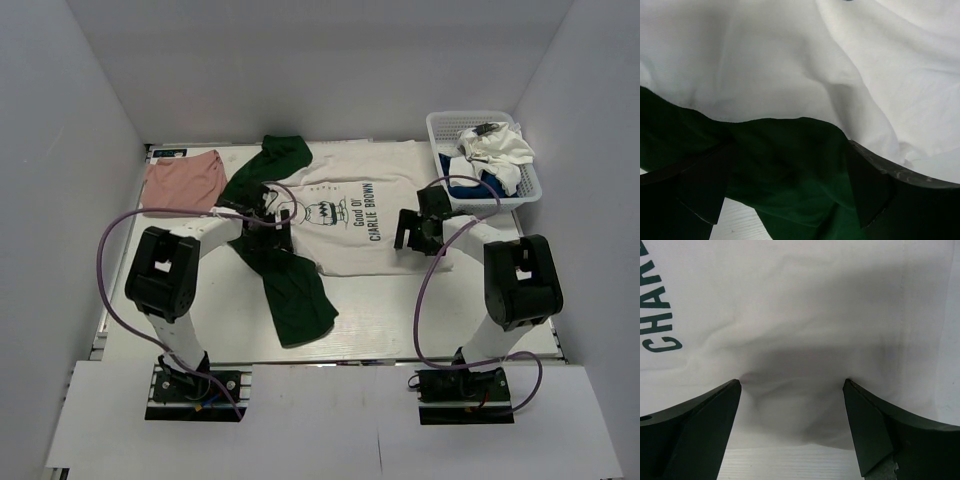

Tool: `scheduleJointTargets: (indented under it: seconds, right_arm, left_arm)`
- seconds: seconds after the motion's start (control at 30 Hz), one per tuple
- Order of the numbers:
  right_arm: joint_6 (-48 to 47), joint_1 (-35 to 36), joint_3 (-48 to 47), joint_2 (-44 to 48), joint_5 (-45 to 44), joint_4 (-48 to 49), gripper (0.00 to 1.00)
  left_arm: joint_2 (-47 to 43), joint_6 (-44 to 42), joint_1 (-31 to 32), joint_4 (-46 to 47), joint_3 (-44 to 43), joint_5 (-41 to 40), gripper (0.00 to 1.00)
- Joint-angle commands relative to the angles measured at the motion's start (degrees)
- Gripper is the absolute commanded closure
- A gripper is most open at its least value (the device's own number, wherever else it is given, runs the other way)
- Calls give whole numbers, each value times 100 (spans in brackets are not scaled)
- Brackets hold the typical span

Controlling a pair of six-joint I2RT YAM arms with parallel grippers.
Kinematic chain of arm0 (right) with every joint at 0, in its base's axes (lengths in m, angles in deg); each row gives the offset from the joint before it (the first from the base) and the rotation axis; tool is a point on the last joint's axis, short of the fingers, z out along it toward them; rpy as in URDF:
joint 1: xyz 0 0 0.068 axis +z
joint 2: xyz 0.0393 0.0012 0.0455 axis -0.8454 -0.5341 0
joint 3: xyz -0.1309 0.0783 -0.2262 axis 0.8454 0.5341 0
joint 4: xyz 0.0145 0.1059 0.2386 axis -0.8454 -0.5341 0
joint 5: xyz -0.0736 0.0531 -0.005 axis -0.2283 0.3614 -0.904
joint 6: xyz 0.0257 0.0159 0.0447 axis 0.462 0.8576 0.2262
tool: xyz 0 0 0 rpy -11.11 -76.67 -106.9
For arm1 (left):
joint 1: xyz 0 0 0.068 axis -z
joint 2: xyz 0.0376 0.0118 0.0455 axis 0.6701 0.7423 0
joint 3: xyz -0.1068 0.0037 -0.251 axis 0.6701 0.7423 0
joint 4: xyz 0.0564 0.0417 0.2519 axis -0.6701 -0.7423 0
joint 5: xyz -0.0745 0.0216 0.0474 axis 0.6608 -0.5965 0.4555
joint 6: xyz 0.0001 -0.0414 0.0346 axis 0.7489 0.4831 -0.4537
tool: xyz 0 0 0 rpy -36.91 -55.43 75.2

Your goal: Fold and stack the t-shirts

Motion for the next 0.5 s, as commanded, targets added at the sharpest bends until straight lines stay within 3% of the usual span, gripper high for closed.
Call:
scheduleJointTargets:
  seconds: [0.0, 0.1, 0.3, 0.47]
  right_arm:
    - [-188, -73, 165, -149, 470, 271, 11]
    - [-303, -90, 174, -106, 532, 219, 10]
    - [-171, -38, 471, 430, 1138, 394, 10]
    - [-241, -20, 473, 913, 1305, 430, 10]
  left_arm:
    - [-297, 134, -58, -413, 352, -341, 0]
    - [-508, 222, -120, -763, 458, -885, 0]
    - [-737, 144, -120, -853, 370, -1115, 0]
    - [-676, 81, -120, -1213, -297, -1107, 0]
